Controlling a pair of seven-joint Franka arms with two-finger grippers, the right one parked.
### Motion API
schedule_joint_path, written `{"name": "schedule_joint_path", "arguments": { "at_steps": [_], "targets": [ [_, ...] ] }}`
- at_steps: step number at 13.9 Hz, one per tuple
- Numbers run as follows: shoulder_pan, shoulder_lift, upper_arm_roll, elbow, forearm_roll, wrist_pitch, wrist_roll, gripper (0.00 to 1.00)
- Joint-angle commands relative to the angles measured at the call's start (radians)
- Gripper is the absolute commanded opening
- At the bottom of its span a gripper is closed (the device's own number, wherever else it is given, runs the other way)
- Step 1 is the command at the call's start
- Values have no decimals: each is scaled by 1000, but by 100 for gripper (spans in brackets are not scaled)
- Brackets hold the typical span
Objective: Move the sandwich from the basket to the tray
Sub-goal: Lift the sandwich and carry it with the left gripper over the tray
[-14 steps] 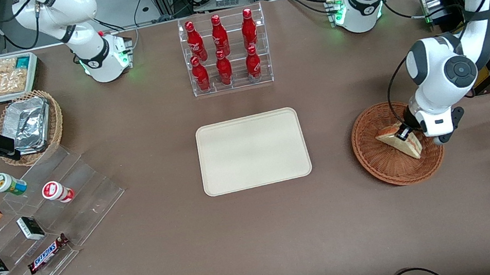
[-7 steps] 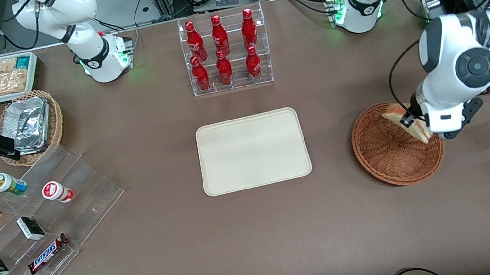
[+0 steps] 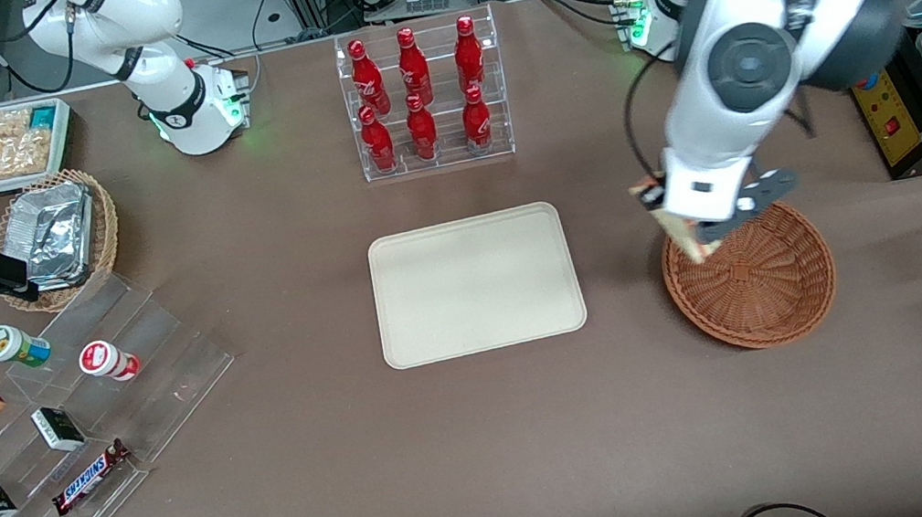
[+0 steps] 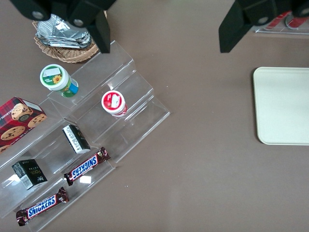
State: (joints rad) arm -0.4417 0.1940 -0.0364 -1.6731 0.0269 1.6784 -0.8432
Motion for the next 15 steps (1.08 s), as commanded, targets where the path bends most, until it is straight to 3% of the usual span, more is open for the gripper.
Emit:
{"name": "schedule_joint_path", "arguments": {
  "at_steps": [1,7,15],
  "targets": [
    [-89,136,12,139,-41,22,13,0],
    [-287,324,13,154,-55,260,55,0],
    [-377,466,15,154,-48,441,53,0]
  ]
}}
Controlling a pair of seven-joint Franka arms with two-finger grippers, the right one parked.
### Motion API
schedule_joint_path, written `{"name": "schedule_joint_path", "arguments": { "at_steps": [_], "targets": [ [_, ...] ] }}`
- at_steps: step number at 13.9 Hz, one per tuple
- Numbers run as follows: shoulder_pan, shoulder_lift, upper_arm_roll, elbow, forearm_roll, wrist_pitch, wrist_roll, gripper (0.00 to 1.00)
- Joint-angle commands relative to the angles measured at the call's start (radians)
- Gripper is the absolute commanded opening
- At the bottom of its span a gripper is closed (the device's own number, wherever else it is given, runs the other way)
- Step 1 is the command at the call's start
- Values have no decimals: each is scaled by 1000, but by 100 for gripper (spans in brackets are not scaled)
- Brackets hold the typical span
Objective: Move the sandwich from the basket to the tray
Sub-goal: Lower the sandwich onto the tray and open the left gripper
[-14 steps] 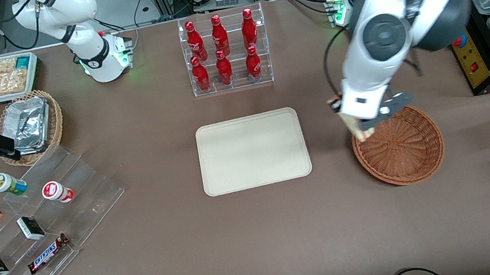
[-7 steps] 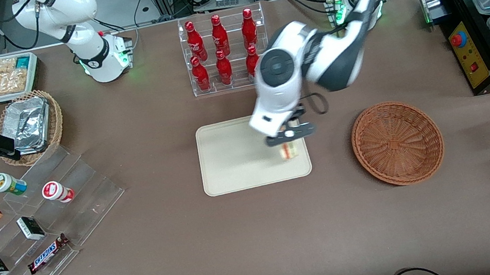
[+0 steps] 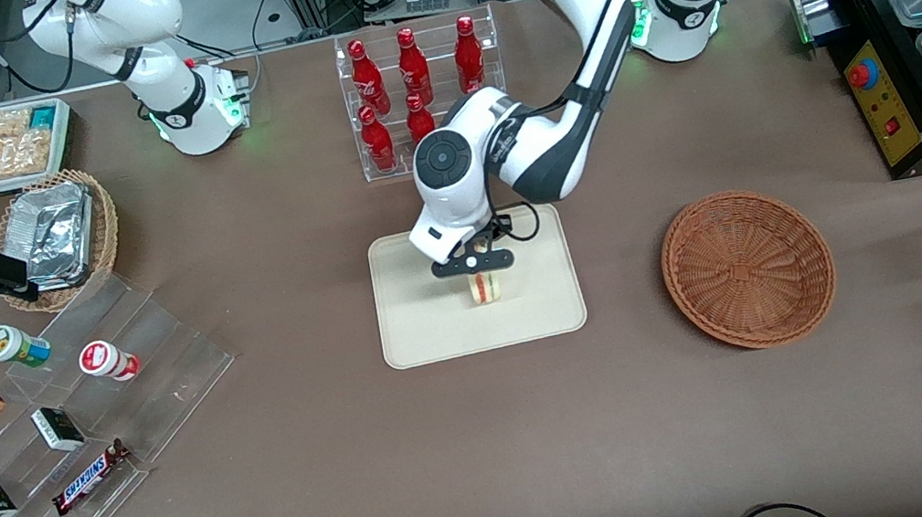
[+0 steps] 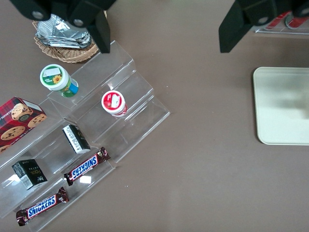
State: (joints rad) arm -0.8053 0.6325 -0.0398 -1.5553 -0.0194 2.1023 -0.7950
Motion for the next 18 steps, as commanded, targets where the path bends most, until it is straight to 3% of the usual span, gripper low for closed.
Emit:
{"name": "schedule_joint_path", "arguments": {
  "at_steps": [1,9,10,11,12,18],
  "targets": [
    [-15,41,18,40,-2,19,2,0],
    [-29,116,18,92,-2,84,-41,0],
    [-32,118,18,92,-2,84,-41,31],
    [-32,116,20,90,1,81,-38,93],
    [-32,112,20,90,4,78,-35,100],
    [-18,-15,46,115,-8,-100,-44,100]
  ]
}}
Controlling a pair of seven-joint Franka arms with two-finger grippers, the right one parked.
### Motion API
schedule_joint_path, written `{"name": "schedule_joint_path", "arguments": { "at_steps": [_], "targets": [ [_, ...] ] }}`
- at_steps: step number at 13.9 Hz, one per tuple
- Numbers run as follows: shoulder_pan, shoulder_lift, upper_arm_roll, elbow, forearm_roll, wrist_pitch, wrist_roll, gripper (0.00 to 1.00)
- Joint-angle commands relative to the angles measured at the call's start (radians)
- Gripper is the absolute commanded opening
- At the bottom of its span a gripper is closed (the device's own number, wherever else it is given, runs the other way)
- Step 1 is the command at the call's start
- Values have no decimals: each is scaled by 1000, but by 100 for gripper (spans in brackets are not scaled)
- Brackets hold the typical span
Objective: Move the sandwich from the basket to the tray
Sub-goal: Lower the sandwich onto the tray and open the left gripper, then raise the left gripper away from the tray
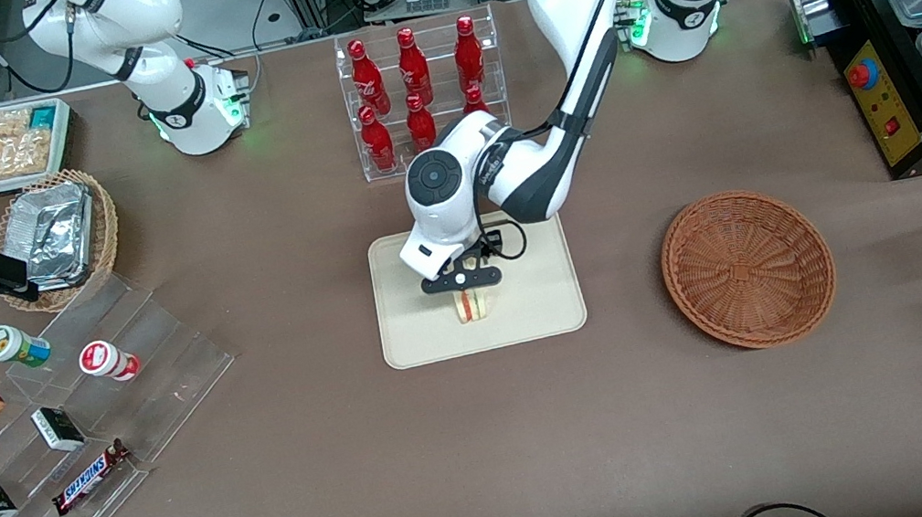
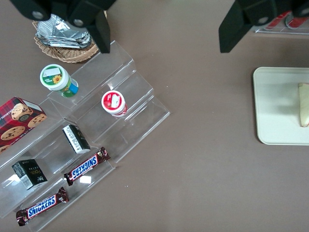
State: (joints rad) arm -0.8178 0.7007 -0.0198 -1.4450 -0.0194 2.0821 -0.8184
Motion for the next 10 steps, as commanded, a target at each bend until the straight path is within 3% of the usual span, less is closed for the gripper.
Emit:
{"name": "schedule_joint_path", "arguments": {
  "at_steps": [1,6,10],
  "targets": [
    [-7,-128,61,0,-17,-95,-21,100],
    [-7,-344,197,0,-19,-367,-33,100],
    [-7,-478,351,-6,-16,-522,63,100]
  ]
}}
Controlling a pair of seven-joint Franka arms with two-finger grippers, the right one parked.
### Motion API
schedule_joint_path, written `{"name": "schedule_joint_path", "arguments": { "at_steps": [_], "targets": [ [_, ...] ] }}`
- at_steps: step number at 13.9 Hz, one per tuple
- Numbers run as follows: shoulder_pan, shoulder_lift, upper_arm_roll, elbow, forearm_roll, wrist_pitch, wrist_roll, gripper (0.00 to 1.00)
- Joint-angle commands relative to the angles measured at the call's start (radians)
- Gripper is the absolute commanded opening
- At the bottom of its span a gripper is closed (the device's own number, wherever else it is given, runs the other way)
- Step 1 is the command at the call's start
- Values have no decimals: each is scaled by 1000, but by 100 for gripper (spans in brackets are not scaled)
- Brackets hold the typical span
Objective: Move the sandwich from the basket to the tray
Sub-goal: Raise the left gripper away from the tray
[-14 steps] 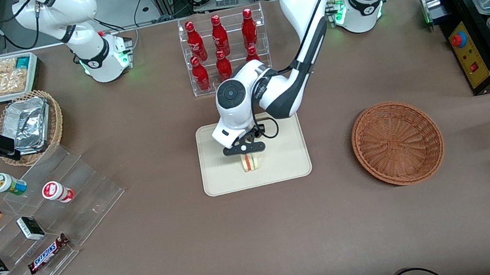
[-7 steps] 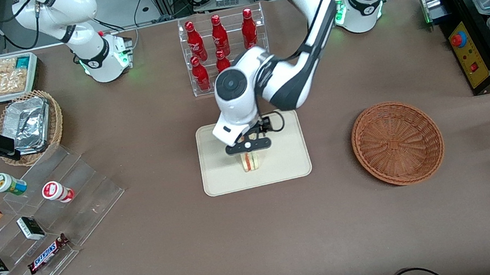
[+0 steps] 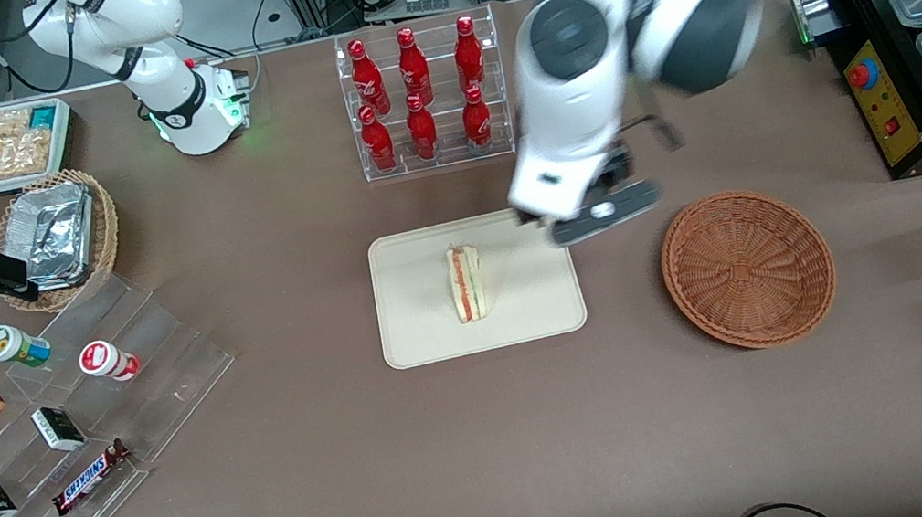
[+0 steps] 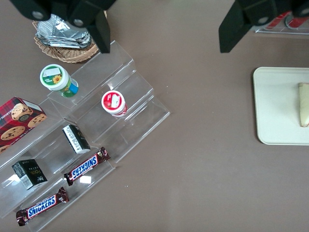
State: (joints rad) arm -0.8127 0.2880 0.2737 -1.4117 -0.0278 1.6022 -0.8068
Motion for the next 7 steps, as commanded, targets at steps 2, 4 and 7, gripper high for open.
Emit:
{"name": "schedule_joint_path", "arguments": {
  "at_steps": [2,4,7],
  "targets": [
    [-13,-102,126,-39,-8,-108,148,100],
    [-13,-141,206,-41,-8,-157,260,100],
    [-11,-191,342,-39,-7,-229,470,100]
  ]
}}
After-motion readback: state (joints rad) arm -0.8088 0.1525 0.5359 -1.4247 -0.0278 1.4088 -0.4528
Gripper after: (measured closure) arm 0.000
